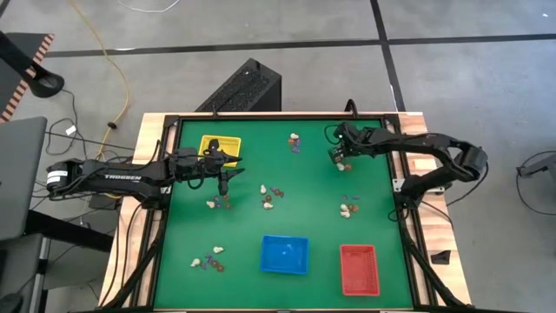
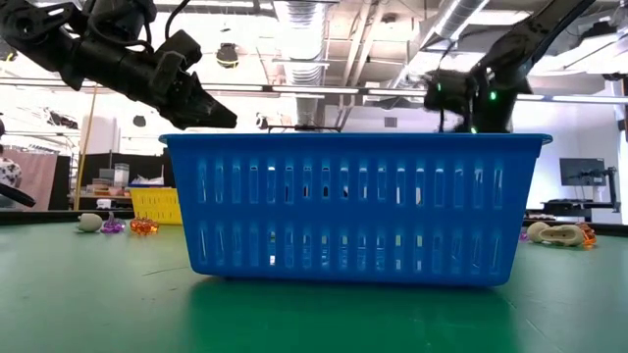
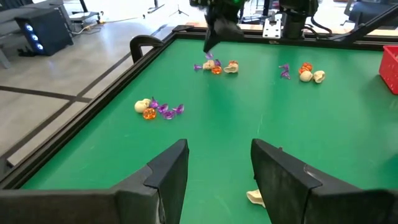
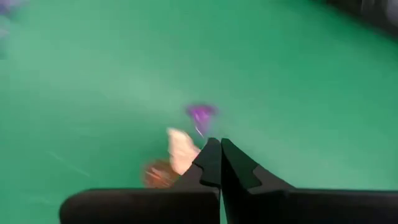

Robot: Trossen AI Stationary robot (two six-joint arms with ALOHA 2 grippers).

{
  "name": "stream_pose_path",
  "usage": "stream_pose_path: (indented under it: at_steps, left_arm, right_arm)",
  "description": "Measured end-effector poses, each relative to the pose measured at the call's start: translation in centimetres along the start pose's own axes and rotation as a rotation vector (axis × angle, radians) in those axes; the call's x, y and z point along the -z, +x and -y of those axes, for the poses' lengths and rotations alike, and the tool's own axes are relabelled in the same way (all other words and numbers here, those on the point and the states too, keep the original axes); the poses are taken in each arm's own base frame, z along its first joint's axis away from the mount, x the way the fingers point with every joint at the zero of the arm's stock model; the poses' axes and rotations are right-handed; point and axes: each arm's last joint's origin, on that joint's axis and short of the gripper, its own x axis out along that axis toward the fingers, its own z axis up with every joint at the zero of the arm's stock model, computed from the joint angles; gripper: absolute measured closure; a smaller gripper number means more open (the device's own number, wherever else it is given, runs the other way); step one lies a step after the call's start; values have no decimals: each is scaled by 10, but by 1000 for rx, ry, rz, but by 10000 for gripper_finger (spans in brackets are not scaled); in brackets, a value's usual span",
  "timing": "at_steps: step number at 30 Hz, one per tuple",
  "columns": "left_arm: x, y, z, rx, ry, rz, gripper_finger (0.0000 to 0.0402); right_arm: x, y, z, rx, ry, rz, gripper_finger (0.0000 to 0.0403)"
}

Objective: Sort Halloween decoration
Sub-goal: Put the purple witch hat toy into the yellow basket

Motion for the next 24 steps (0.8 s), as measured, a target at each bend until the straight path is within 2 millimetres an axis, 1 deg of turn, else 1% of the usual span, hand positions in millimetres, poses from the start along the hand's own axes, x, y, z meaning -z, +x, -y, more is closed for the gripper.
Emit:
stream_pose_path:
  at_steps: [3, 5, 8, 10, 12, 15, 18, 20, 22, 24]
  left_arm:
    - [0, 0, 0, -1, 0, 0, 235]
    - [0, 0, 0, -2, 0, 0, 235]
    - [0, 0, 0, -5, 4, -1, 235]
    - [1, 0, 0, -18, 29, -7, 235]
    - [2, 0, -2, -77, 53, -27, 235]
    - [4, -1, -8, -260, 60, -52, 235]
    - [5, -3, -15, -441, 63, -75, 235]
    - [5, -6, -20, -531, 65, -92, 235]
    - [5, -9, -24, -587, 68, -104, 235]
    - [6, -13, -27, -630, 73, -128, 235]
  right_arm:
    - [-12, -20, -13, -84, -16, 119, 384]
    - [-20, -32, -26, -163, -33, 223, 384]
    - [-29, -42, -53, -277, -85, 349, 384]
    - [-34, -43, -76, -346, -126, 419, 384]
    - [-40, -42, -101, -419, -171, 485, 384]
    - [-54, -34, -143, -520, -242, 552, 384]
    - [-72, -19, -185, -593, -334, 559, 384]
    - [-87, -10, -210, -641, -391, 553, 384]
    - [-102, 1, -232, -668, -437, 532, 384]
    - [-117, 10, -250, -668, -479, 508, 384]
